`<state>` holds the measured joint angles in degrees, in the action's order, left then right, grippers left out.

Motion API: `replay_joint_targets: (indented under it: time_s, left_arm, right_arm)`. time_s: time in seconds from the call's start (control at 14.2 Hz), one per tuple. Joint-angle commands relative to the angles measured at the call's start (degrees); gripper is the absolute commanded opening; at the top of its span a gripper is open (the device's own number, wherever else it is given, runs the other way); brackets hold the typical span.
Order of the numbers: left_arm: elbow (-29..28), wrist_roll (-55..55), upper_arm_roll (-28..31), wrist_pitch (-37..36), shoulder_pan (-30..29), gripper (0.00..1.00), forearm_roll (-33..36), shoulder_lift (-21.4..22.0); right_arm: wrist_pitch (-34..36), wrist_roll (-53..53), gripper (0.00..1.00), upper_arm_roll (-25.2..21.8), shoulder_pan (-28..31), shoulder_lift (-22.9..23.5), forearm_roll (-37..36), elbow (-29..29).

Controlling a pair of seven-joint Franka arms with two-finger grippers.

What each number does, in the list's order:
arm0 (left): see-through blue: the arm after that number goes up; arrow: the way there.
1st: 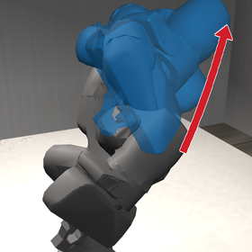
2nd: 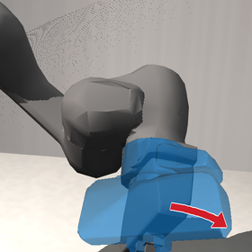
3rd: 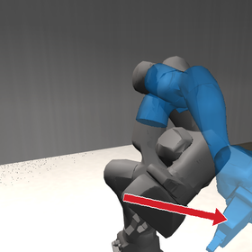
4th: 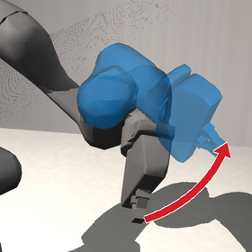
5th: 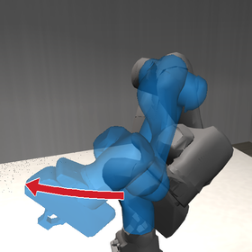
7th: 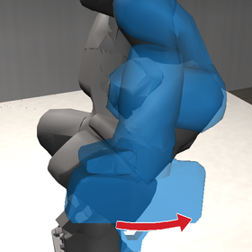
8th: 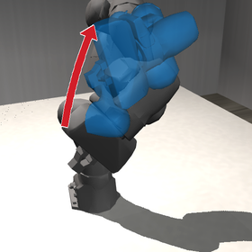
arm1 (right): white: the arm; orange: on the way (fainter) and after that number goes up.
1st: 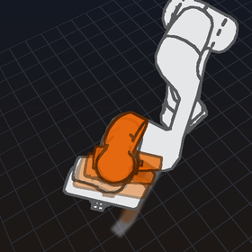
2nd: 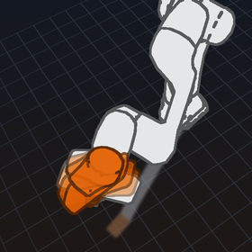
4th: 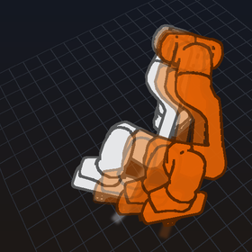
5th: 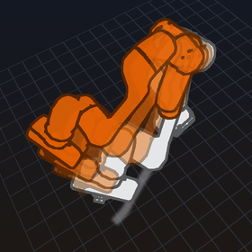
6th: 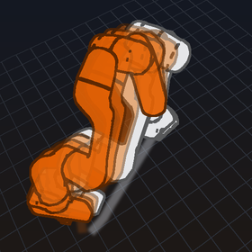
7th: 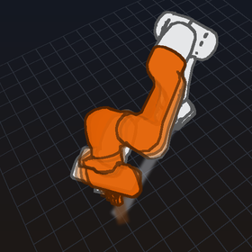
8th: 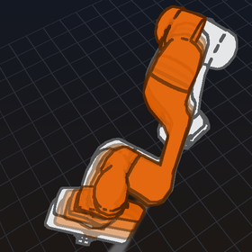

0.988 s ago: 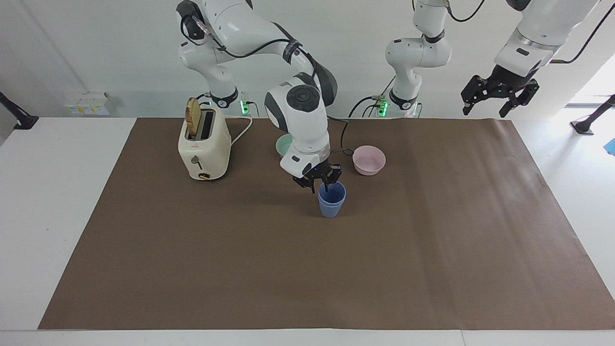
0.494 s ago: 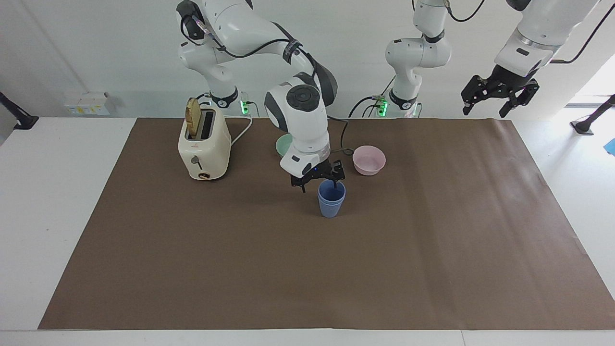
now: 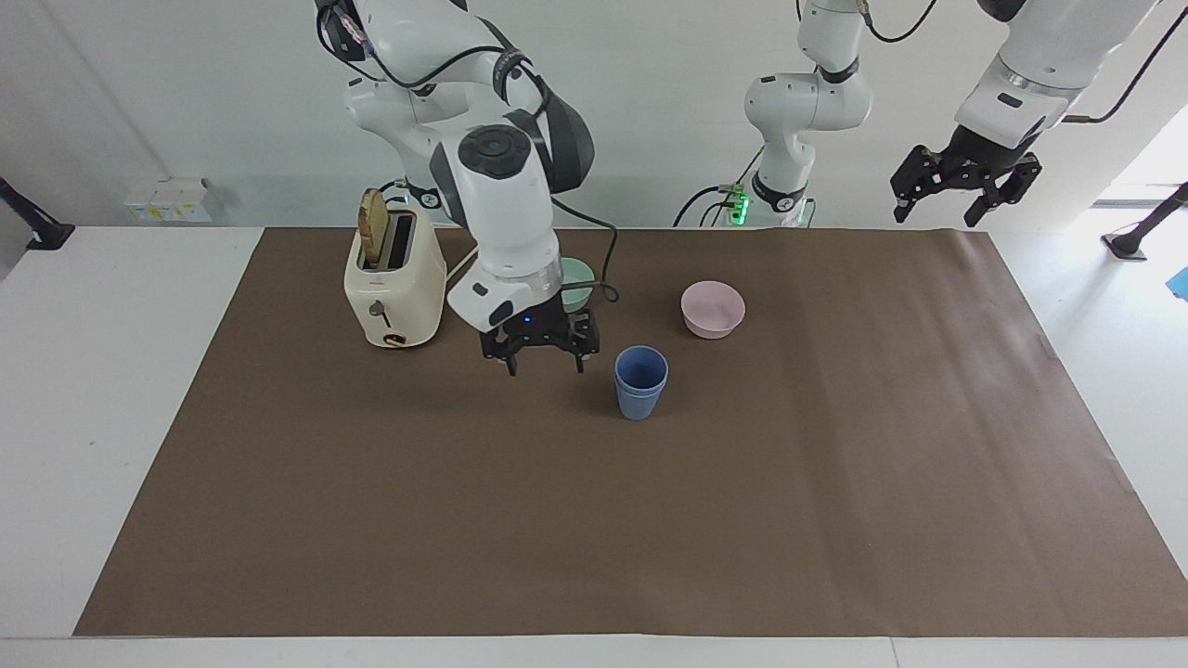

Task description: Stack blue cups with both arms

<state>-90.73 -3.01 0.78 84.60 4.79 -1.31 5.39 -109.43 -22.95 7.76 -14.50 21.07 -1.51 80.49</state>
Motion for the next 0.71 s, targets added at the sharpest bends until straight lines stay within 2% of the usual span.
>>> replay_joint_targets:
  time_s: [0.0, 0.35, 0.63]
  left_arm:
    - [-1.38, -0.25, -0.60, 0.04, -0.75, 1.00, -0.27, 0.85]
    - [-0.86, -0.25, -0.60, 0.66, -1.01, 1.00, -0.36, 0.68]
    - [-0.94, -0.24, -0.60, 1.88, -0.92, 1.00, -0.62, 0.68]
  right_arm:
    - [2.90, 5.53, 1.00, 0.67, 4.55, -2.60, -0.95, 0.01]
    - [11.15, 11.16, 1.00, 0.59, 10.00, -7.26, -0.86, 0.01]
    - [15.12, 16.61, 1.00, 0.59, 13.44, -10.34, -0.86, 0.01]
